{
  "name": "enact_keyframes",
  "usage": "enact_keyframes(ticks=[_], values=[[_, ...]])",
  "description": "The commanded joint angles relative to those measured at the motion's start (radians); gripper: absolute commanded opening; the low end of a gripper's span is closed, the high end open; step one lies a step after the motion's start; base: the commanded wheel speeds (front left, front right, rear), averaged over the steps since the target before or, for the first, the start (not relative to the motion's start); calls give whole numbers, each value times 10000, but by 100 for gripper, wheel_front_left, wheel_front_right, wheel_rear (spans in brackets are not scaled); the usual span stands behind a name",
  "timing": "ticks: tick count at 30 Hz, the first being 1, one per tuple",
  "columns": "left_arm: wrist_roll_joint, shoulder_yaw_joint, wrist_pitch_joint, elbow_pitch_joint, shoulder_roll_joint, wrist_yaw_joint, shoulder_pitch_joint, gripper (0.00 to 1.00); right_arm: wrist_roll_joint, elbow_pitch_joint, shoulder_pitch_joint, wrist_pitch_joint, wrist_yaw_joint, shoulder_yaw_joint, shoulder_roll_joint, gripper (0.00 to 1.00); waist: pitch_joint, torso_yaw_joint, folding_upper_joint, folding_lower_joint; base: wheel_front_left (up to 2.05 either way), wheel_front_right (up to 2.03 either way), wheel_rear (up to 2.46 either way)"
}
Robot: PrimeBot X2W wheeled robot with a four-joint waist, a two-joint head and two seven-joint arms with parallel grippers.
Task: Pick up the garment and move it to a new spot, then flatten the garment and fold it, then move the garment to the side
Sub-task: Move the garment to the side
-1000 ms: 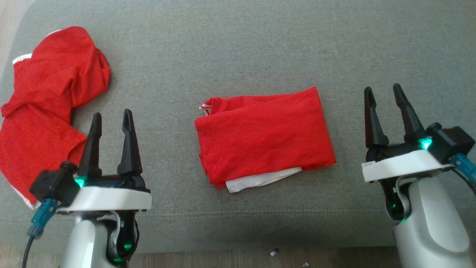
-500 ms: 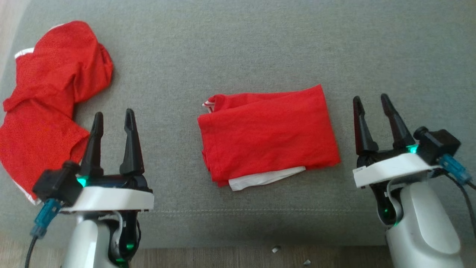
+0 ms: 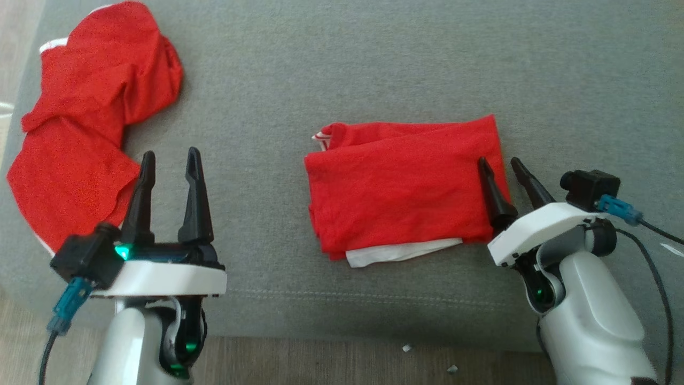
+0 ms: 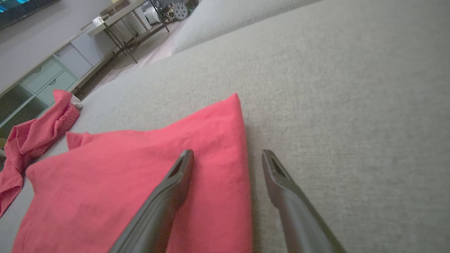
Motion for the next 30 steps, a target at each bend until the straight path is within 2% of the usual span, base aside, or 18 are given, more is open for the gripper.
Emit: enact_keyframes(ticks=[1,6,7,8,15,19,25,30], values=[[-20,311,-51,-329,91,-20,-341,100,117,-83,-349,58,63,214,131,100,92,119,0,0,0,0,0],[5,386,-51,-333,91,-32,-385,100,220,475,-621,120,63,416,200,100,228,274,0,0,0,0,0],[12,400,-51,-335,91,-39,-391,100,219,581,-668,131,63,489,199,82,246,294,0,0,0,0,0],[18,414,-51,-339,91,-44,-395,100,176,647,-722,77,63,578,176,0,262,310,0,0,0,0,0],[91,519,-51,-357,91,-80,-392,100,-413,692,-1143,-788,63,1022,-167,0,316,202,0,0,0,0,0],[142,528,-51,-415,91,-124,-454,100,-850,540,-1600,-1200,63,1257,-544,0,384,-126,0,0,0,0,0],[232,406,-51,-707,91,-222,-834,100,-1105,286,-2626,-1116,63,1627,-1418,0,779,-877,0,0,0,0,0],[477,238,-51,-878,91,-427,-1441,100,-818,287,-3564,-631,63,1732,-2243,0,1375,-1627,0,0,0,0,0]])
